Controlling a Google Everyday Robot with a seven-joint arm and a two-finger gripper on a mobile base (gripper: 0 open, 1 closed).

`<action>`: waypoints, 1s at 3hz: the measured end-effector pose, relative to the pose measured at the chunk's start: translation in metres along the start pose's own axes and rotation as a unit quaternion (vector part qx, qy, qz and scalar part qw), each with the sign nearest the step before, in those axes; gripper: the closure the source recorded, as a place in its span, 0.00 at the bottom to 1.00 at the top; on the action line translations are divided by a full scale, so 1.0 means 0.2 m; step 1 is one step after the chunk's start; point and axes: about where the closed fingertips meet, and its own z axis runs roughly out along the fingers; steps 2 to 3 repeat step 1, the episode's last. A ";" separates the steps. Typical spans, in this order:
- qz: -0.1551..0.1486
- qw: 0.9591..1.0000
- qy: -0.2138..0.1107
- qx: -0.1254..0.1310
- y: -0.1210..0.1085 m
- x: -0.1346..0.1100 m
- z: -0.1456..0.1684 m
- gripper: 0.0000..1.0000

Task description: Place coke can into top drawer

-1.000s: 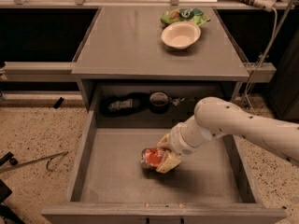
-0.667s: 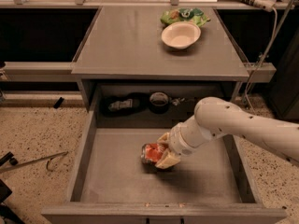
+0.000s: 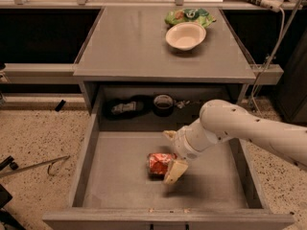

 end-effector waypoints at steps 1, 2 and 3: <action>0.000 1.000 0.000 0.000 0.00 0.00 0.00 0.00; 0.000 1.000 0.000 0.000 0.00 0.00 0.00 0.00; 0.000 1.000 0.000 0.000 0.00 0.00 0.00 0.00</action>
Offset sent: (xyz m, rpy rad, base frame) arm 0.0000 0.0000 0.0000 0.0000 0.0000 0.0000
